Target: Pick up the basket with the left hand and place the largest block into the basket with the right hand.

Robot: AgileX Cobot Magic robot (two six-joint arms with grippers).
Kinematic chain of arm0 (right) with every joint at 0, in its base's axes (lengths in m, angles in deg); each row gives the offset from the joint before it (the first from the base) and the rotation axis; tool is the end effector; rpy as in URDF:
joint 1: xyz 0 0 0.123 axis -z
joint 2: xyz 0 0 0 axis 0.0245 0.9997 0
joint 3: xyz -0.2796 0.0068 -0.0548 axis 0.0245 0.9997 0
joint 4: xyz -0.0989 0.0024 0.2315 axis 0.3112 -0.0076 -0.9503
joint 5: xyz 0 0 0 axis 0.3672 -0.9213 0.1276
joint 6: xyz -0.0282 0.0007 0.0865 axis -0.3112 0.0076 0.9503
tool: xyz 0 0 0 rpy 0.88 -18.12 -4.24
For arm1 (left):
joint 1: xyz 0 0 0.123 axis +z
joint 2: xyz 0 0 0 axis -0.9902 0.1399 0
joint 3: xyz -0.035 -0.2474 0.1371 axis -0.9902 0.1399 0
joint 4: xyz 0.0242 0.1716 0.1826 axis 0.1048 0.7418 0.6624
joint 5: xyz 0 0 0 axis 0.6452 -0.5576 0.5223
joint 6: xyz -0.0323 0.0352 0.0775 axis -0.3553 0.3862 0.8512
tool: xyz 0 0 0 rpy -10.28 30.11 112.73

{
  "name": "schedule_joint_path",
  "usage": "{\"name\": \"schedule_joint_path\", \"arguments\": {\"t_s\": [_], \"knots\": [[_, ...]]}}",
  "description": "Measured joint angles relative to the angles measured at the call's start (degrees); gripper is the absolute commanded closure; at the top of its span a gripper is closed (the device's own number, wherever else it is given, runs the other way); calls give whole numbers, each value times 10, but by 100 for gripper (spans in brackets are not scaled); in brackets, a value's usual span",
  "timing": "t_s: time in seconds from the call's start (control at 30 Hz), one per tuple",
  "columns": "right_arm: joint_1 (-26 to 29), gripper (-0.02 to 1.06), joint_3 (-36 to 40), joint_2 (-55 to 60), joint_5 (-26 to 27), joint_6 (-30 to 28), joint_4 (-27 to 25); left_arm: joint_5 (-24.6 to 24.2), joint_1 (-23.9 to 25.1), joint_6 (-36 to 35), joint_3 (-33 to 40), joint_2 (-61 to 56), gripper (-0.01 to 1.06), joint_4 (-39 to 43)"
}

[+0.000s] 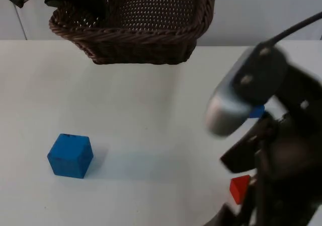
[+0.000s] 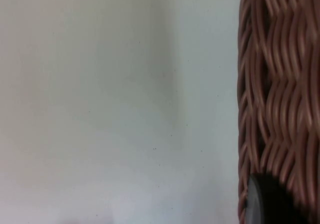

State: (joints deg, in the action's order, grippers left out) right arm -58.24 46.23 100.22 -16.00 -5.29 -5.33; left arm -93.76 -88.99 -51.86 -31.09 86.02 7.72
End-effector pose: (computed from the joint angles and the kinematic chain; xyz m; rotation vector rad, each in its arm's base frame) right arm 0.1325 0.2253 0.1983 -1.3396 2.1808 0.5473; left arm 0.3920 -0.0946 0.2732 0.1831 2.6758 -0.7860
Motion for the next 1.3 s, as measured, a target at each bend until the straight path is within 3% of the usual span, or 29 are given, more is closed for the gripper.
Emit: {"name": "schedule_joint_path", "arguments": {"t_s": [0.13, 0.57, 0.73, 0.83, 0.87, 1.03, 1.3], "knots": [[-41, -1, -7, 58, 49, -1, 0, 0, 0, 0, 0, 0, 105, 0], [-67, 0, -152, 215, 53, -1, 14, 0, 0, 0, 0, 0, 105, 0], [-67, 0, -224, 263, 6, 2, 79, 0, 0, 0, 0, 0, 105, 0], [-70, 0, -285, 295, -47, 36, 141, 0, 0, 0, 0, 0, 105, 0], [-70, 0, -285, 295, -47, 36, 141, 0, 0, 0, 0, 0, 105, 0], [-81, 0, -399, 350, -153, 143, 311, 0, 0, 0, 0, 0, 105, 0], [-97, 0, -475, 393, -198, 157, 390, 0, 0, 0, 0, 0, 105, 0]]}}
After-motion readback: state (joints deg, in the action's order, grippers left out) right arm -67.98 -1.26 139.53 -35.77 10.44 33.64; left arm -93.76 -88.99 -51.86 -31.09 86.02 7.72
